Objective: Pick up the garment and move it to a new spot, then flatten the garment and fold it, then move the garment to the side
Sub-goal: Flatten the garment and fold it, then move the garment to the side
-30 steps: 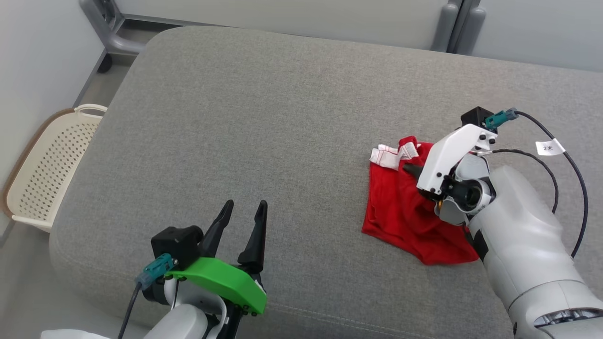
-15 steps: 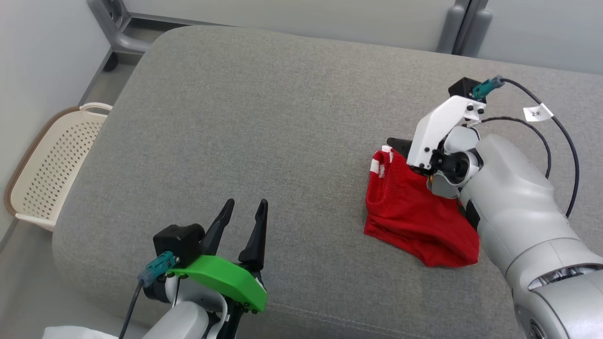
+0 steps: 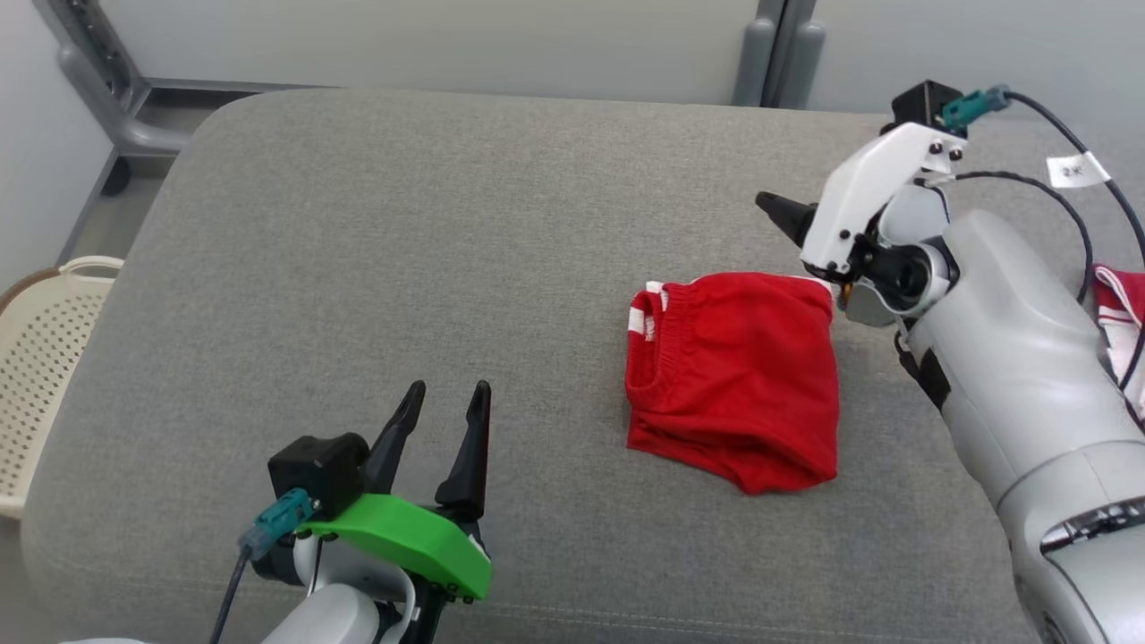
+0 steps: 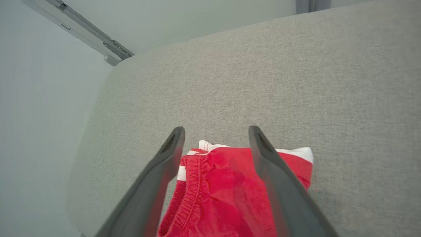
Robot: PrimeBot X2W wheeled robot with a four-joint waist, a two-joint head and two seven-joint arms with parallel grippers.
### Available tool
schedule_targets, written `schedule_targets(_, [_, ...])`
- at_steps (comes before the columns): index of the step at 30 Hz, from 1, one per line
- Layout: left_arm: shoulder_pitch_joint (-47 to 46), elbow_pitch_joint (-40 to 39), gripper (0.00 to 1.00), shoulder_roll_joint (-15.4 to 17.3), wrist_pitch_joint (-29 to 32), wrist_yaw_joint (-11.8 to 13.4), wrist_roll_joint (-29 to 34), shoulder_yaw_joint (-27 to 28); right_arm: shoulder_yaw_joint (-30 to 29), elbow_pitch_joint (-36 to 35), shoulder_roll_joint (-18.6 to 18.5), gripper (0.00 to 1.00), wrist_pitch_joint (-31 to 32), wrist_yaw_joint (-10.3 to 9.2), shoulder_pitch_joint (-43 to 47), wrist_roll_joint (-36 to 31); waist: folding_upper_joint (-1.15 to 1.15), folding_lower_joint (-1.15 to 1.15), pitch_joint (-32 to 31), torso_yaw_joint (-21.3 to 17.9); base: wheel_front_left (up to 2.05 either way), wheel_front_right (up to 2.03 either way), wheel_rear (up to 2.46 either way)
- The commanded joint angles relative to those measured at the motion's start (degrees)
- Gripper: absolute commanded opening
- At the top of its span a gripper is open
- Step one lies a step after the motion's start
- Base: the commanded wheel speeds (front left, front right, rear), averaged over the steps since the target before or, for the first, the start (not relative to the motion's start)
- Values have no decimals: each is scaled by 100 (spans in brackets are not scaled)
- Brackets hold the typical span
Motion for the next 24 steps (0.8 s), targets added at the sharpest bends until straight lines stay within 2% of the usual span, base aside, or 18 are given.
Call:
schedule_targets(1, [93,-94,100,75,4,73,62,44,75,-210,-123,100,100,1,343,75,0,0,70,-263,0,0,0])
schedule_targets(7, [76,-354,100,178,35,182,91,84,100,-993,-495,100,401,1,1119,361,0,0,340,-438,0,0,0])
schedule_targets(11, [-27,-415,100,209,84,205,136,71,-6,-1390,-586,100,483,1,1516,559,0,0,533,-405,0,0,0])
schedule_targets(17, [-124,-441,100,233,136,226,173,35,-226,-1582,-557,100,505,1,1808,744,0,0,704,-256,0,0,0])
schedule_targets(24, [-198,-463,100,254,180,252,216,1,-515,-1431,-484,100,488,1,1914,896,0,0,814,32,0,0,0])
